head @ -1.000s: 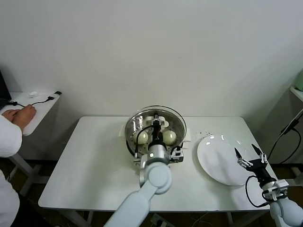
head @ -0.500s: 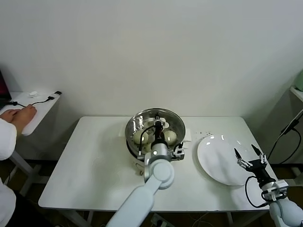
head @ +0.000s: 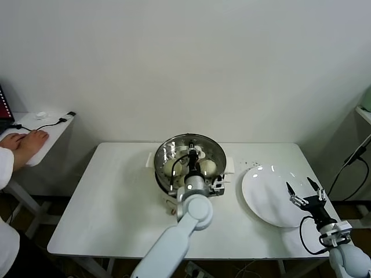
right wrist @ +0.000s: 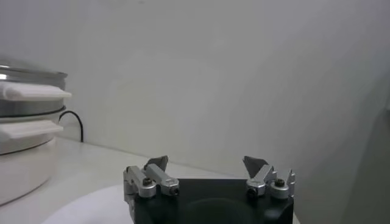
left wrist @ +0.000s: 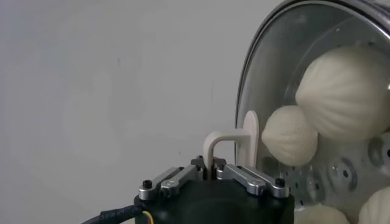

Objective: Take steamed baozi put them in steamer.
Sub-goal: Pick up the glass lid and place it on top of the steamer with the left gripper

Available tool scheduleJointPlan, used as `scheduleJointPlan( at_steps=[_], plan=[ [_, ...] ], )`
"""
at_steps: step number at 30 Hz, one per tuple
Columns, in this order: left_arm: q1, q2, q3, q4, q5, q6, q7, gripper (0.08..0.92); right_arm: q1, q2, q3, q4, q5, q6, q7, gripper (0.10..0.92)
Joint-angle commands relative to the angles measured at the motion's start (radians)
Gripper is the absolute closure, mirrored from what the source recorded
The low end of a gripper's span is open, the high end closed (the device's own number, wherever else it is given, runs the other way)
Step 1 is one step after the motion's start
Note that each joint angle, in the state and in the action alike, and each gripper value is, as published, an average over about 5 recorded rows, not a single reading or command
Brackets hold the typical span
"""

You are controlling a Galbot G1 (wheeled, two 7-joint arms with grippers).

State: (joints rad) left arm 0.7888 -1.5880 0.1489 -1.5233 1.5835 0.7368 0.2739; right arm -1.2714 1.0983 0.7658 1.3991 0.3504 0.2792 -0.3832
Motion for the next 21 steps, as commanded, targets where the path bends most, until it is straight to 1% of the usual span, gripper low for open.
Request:
scheduleJointPlan(
  at_steps=[1, 7, 14, 17, 21],
  plan=[
    [-0.001, -0.004, 0.002, 0.014, -0.012, 0.039, -0.016, 0.848, 0.000, 0.003, 0.003, -0.001, -0.005, 0.002, -0.003, 0.203],
    [-0.006, -0.001, 0.006, 0.018, -0.006, 0.038, -0.008, 0.848, 0.000, 0.007, 0.005, -0.005, -0.011, 0.004, -0.007, 0.203],
    [-0.006, 0.021, 0.016, -0.039, 0.030, 0.026, 0.062, 0.842, 0.001, 0.006, 0.009, -0.008, -0.012, 0.003, -0.009, 0.203],
    [0.000, 0.036, 0.026, -0.081, 0.029, 0.030, 0.086, 0.789, 0.003, 0.005, 0.011, -0.012, -0.012, 0.003, -0.010, 0.203],
    [0.013, 0.057, 0.041, -0.139, 0.022, 0.039, 0.115, 0.670, 0.004, 0.004, 0.013, -0.016, -0.012, 0.001, -0.012, 0.203]
  ],
)
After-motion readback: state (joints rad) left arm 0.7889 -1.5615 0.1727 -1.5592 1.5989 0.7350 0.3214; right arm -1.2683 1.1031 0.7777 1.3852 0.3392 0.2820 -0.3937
